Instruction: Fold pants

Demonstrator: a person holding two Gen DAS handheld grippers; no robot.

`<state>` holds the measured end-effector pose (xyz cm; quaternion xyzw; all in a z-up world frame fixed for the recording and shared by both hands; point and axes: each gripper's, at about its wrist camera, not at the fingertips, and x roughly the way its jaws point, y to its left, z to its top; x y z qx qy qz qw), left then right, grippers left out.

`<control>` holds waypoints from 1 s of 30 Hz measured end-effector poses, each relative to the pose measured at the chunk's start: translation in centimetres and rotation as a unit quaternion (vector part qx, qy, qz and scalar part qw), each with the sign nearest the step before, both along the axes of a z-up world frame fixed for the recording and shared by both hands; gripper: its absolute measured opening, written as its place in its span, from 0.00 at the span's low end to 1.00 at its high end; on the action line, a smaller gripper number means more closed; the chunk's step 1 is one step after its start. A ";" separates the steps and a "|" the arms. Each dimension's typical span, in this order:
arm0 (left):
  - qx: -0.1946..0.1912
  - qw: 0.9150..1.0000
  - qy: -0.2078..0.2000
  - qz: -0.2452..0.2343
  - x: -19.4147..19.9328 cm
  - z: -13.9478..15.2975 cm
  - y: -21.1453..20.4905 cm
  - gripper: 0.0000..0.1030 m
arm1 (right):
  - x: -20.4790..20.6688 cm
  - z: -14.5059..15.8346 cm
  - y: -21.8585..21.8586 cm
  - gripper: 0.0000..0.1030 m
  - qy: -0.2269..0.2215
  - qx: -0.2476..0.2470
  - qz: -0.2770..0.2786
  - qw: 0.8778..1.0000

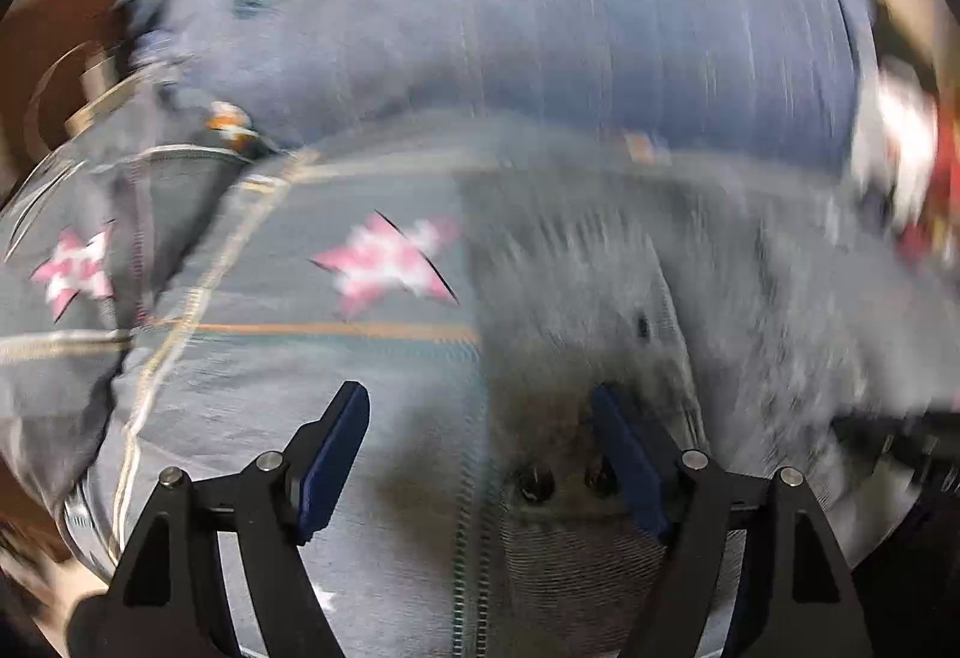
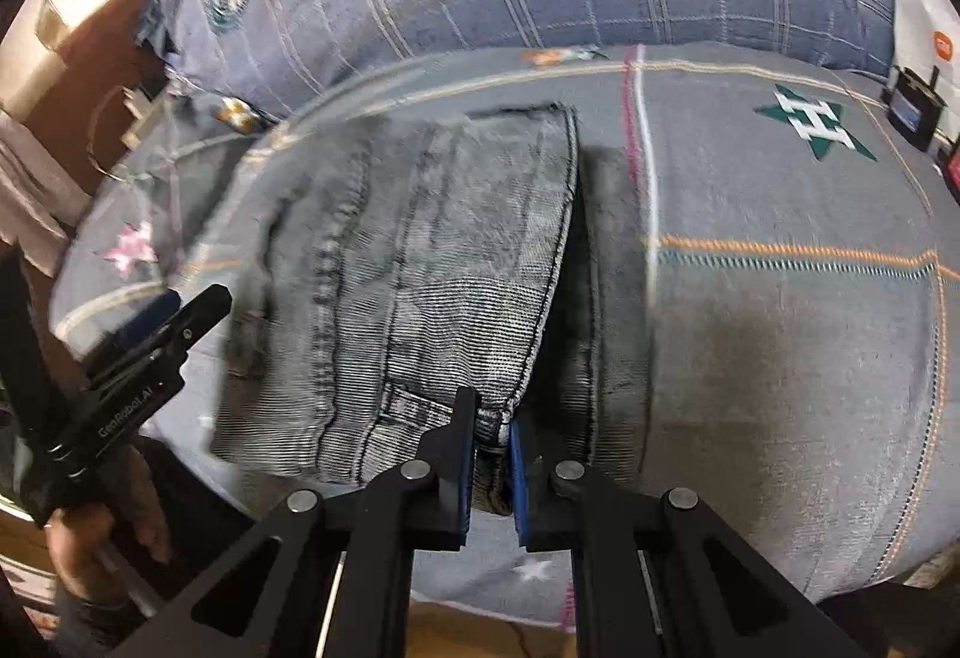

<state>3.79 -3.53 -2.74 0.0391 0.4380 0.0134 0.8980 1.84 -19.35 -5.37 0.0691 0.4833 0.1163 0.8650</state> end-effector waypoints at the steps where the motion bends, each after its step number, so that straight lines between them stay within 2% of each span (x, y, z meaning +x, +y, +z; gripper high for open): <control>1: 0.038 0.999 0.000 -0.009 0.1 -0.9 -0.9 0.76 | 0.3 -0.8 -0.1 0.10 0.010 0.004 -0.003 1.000; 2: 0.071 0.997 -0.023 -0.015 -0.3 -1.2 -1.8 0.76 | 0.6 -1.6 -0.5 0.12 0.019 0.014 -0.004 1.000; 3: 0.085 0.996 -0.030 -0.017 -0.5 -1.2 -2.1 0.76 | 0.7 -1.9 -0.8 0.15 0.022 0.021 -0.006 1.000; 6: 0.078 0.997 -0.021 -0.019 -0.2 -1.1 -1.8 0.76 | 0.6 -0.6 -1.2 0.18 0.017 0.018 -0.007 1.000; 10: 0.076 0.997 -0.019 -0.022 -0.1 -1.2 -1.6 0.76 | 0.7 4.5 -0.9 0.18 -0.051 -0.009 -0.023 0.998; 12: 0.075 0.997 -0.018 -0.021 -0.1 -1.1 -1.5 0.76 | 2.3 6.9 0.2 0.23 -0.075 0.042 0.004 0.996; 14: 0.073 0.997 -0.018 -0.020 0.0 -1.2 -1.5 0.76 | 4.8 7.5 1.5 0.27 -0.065 0.098 0.042 0.992; 15: 0.073 0.997 -0.019 -0.021 0.0 -1.2 -1.5 0.76 | 6.7 7.3 2.3 0.27 -0.051 0.132 0.062 0.988; 17: 0.069 0.997 -0.019 -0.022 0.0 -1.3 -1.4 0.76 | 9.8 5.9 3.0 0.27 -0.012 0.153 0.081 0.985; 19: 0.057 0.998 -0.018 -0.023 0.1 -1.2 -1.2 0.76 | 12.2 3.1 2.2 0.24 0.021 0.122 0.048 0.991; 20: 0.050 0.998 -0.019 -0.023 0.0 -1.1 -1.0 0.76 | 13.3 0.9 0.9 0.00 0.055 0.140 0.022 0.988; 21: 0.032 0.999 -0.021 -0.026 -0.2 -0.6 -0.5 0.76 | 13.8 -0.2 -0.1 0.00 0.068 0.168 -0.003 0.983; 22: 0.011 0.999 -0.024 -0.025 -0.6 0.0 0.0 0.76 | 13.5 -0.8 -0.9 0.00 0.069 0.201 -0.016 0.977; 23: -0.006 0.999 -0.030 -0.020 -1.1 0.6 0.5 0.76 | 13.2 -0.5 -0.6 0.00 0.062 0.187 -0.014 0.980; 24: -0.027 0.999 -0.044 -0.008 -1.8 1.6 1.2 0.76 | 12.9 0.0 0.4 0.00 0.048 0.150 -0.005 0.987; 26: -0.046 0.997 -0.062 0.006 -2.5 2.2 1.6 0.76 | 12.6 0.1 1.3 0.00 0.038 0.123 -0.005 0.992; 27: -0.046 0.998 -0.052 0.001 -2.4 1.7 1.2 0.76 | 12.5 -0.2 1.2 0.00 0.036 0.130 -0.010 0.991; 28: -0.029 0.999 -0.007 -0.025 -1.7 0.1 0.1 0.76 | 12.5 -0.5 1.0 0.00 0.033 0.141 -0.011 0.989; 29: 0.002 0.999 0.015 -0.037 -1.2 -1.4 -0.8 0.76 | 12.6 -0.8 0.7 0.00 0.034 0.154 -0.010 0.988; 30: 0.004 0.999 -0.004 -0.035 -1.4 -1.6 -0.9 0.77 | 12.5 -0.7 0.4 0.00 0.043 0.166 -0.015 0.985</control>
